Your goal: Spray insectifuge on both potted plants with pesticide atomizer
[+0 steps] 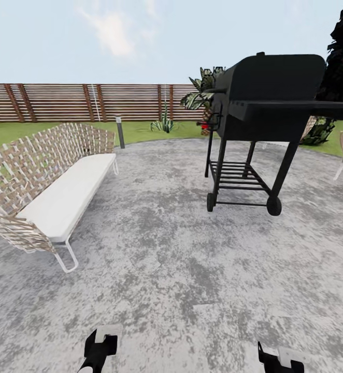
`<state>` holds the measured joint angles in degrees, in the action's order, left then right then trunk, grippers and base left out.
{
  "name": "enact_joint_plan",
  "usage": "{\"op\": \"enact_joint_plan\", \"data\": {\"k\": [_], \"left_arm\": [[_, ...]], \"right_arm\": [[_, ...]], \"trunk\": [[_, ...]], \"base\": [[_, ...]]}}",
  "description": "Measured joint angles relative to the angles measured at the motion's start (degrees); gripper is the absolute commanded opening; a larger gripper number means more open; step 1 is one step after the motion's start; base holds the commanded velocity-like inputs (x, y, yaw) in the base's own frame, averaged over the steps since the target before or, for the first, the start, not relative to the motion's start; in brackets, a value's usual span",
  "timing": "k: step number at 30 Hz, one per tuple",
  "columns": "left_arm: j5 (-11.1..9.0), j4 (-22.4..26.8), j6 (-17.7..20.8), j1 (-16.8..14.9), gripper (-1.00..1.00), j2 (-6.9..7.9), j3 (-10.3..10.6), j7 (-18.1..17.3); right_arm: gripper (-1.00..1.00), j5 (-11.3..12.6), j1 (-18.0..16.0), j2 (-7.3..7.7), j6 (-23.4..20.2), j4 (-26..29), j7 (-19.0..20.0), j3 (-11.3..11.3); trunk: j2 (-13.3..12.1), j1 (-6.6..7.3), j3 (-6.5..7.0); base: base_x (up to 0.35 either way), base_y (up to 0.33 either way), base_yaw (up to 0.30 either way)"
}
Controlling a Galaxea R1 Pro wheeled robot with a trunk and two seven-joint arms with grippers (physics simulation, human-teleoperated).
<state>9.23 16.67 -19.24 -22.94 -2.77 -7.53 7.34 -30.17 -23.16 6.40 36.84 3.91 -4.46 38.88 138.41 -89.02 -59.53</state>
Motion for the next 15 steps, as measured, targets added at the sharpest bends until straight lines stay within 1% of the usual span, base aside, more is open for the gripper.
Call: {"op": "enact_joint_plan", "data": {"k": [15], "left_arm": [[0.03,-0.01,0.0,0.0,-1.0,0.0,0.06,-0.03]], "right_arm": [[1.0,-0.04,0.0,0.0,0.0,-0.04,0.0,0.0]], "trunk": [[0.0,0.0,0.0]], "base": [[0.312,0.141,0.0]]}}
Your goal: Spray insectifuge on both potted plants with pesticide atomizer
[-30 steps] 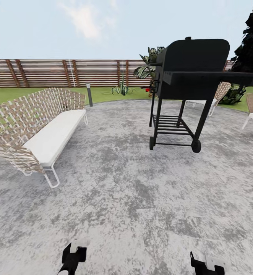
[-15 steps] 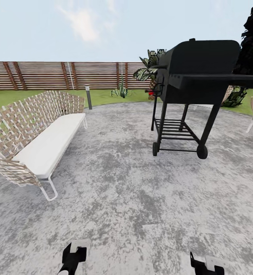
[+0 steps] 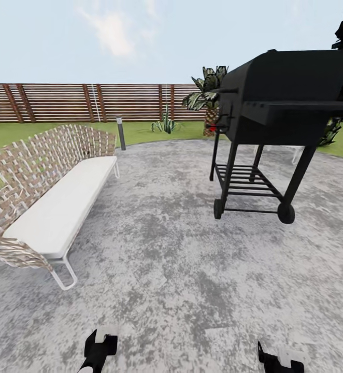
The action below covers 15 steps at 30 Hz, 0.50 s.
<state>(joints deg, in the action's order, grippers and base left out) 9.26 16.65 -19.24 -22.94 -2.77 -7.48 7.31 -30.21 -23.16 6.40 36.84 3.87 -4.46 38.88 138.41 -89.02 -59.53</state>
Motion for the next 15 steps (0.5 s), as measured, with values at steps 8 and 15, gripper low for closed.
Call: {"op": "enact_joint_plan", "data": {"k": [8,15], "left_arm": [[-0.03,0.0,0.0,-0.01,-1.0,0.0,0.01,0.01],[0.01,-0.04,0.0,0.02,-1.0,0.0,0.0,0.01]], "right_arm": [[1.0,-0.02,0.0,0.0,0.0,0.0,0.0,0.0],[1.0,-0.02,0.0,0.0,0.0,-0.24,0.0,0.0]], "trunk": [[0.0,0.0,0.0],[0.0,0.0,0.0]], "base": [[0.312,0.141,0.0],[0.313,0.141,0.0]]}}
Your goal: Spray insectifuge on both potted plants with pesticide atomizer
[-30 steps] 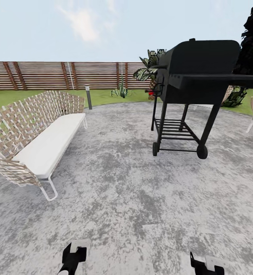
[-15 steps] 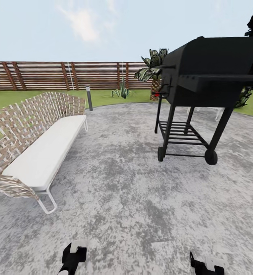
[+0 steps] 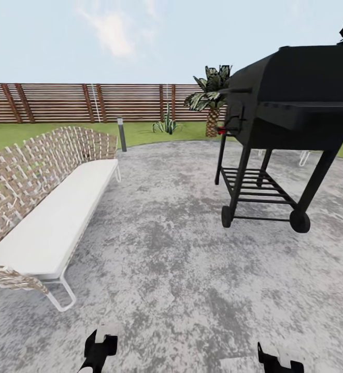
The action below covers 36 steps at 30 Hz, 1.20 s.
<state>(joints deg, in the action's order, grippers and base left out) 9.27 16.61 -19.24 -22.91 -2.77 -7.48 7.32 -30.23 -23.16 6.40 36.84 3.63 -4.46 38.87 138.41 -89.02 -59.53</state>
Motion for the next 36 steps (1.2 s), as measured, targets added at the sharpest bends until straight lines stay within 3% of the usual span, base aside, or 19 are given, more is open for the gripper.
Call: {"op": "enact_joint_plan", "data": {"k": [18,36], "left_arm": [[0.05,-0.04,0.0,-0.02,-1.0,-0.02,0.09,-0.02],[0.05,-0.04,0.0,-0.01,-1.0,-0.09,0.09,0.05]], "right_arm": [[1.0,-0.02,0.0,0.0,0.0,-0.02,0.0,0.0],[1.0,-0.02,0.0,0.0,0.01,-0.02,0.0,0.01]], "trunk": [[0.0,0.0,0.0],[0.0,0.0,0.0]], "base": [[0.313,0.138,0.0],[0.212,0.005,0.0]]}}
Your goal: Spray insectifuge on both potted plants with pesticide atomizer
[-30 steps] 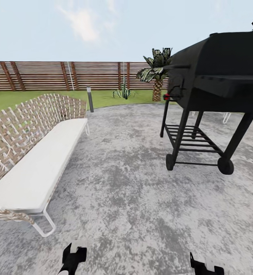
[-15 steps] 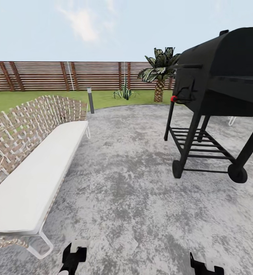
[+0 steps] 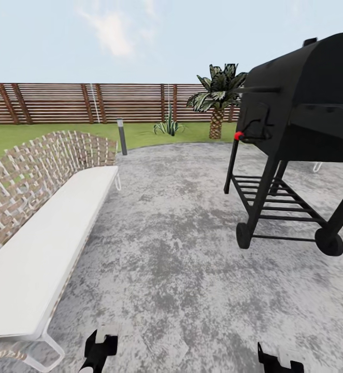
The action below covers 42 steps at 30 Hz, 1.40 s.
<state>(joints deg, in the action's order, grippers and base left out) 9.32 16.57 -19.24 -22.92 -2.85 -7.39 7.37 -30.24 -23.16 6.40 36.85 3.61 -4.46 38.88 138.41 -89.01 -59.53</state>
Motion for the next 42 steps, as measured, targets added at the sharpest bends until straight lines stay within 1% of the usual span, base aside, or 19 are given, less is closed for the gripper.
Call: {"op": "enact_joint_plan", "data": {"k": [20,23,31,42], "left_arm": [[-0.08,0.0,0.0,-0.01,-1.0,0.0,0.08,0.0],[-0.08,-0.03,0.0,-0.01,-1.0,-0.04,0.09,0.0],[-0.09,-0.61,-0.09,0.0,-1.0,-0.09,0.09,-0.03],[-0.16,-0.62,-0.09,0.0,-1.0,-0.17,0.09,-0.24]], "right_arm": [[1.0,0.22,0.0,0.0,-0.09,-0.02,-0.2,0.09],[1.0,0.25,0.0,0.0,-0.23,-1.44,-0.21,0.09],[1.0,0.25,0.0,-1.15,-0.26,-2.11,-0.16,0.09],[1.0,0.26,0.0,-1.24,-0.26,-2.11,-0.16,0.1]], "trunk": [[0.0,0.0,0.0],[0.0,0.0,0.0],[0.0,0.0,0.0],[0.0,0.0,0.0]], "base": [[0.337,0.0,0.0],[0.337,0.0,0.0],[0.337,0.0,0.0],[0.337,0.0,0.0]]}}
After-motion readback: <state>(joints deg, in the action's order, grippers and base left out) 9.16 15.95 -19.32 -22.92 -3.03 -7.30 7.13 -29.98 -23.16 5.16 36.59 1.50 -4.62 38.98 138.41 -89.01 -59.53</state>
